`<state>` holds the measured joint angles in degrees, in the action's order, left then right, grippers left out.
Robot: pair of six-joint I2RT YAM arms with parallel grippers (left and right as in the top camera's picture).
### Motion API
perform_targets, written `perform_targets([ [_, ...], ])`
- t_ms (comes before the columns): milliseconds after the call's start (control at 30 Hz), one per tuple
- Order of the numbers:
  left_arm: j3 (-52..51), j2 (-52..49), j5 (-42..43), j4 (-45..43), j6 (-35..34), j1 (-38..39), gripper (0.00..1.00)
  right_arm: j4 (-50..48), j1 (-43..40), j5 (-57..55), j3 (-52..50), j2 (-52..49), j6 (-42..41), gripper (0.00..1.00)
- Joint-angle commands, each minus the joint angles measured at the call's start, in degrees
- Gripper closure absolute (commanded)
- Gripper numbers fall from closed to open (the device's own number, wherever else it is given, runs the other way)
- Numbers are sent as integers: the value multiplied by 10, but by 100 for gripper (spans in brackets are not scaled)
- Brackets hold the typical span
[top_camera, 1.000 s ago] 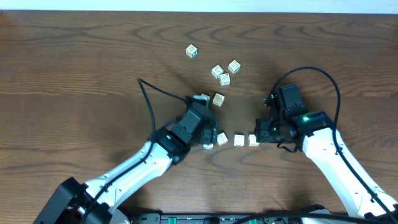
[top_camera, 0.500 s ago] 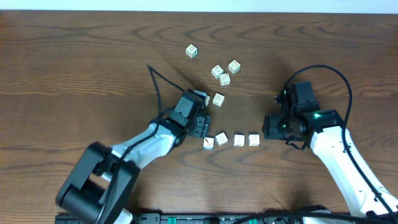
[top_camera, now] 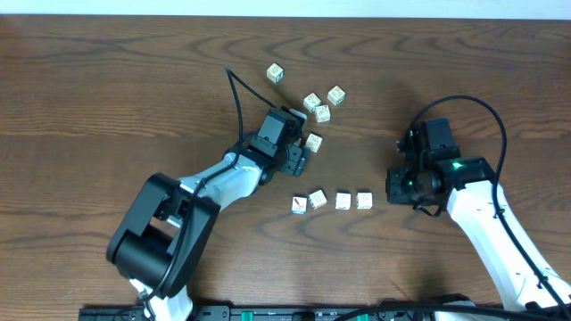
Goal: Lift 5 blocks
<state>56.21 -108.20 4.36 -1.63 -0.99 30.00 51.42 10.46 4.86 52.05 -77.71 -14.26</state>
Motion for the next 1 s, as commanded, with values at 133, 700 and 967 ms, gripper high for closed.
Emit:
perform_targets([
  [133, 13, -12, 2, -9, 12, -10, 20, -12, -7, -40, -44, -3, -39, 84],
  [700, 13, -12, 2, -41, 12, -9, 40, -120, -6, 15, -99, -154, -54, 99],
  [967, 13, -12, 2, -46, 12, -10, 40, -144, -6, 52, -98, -173, -12, 99],
])
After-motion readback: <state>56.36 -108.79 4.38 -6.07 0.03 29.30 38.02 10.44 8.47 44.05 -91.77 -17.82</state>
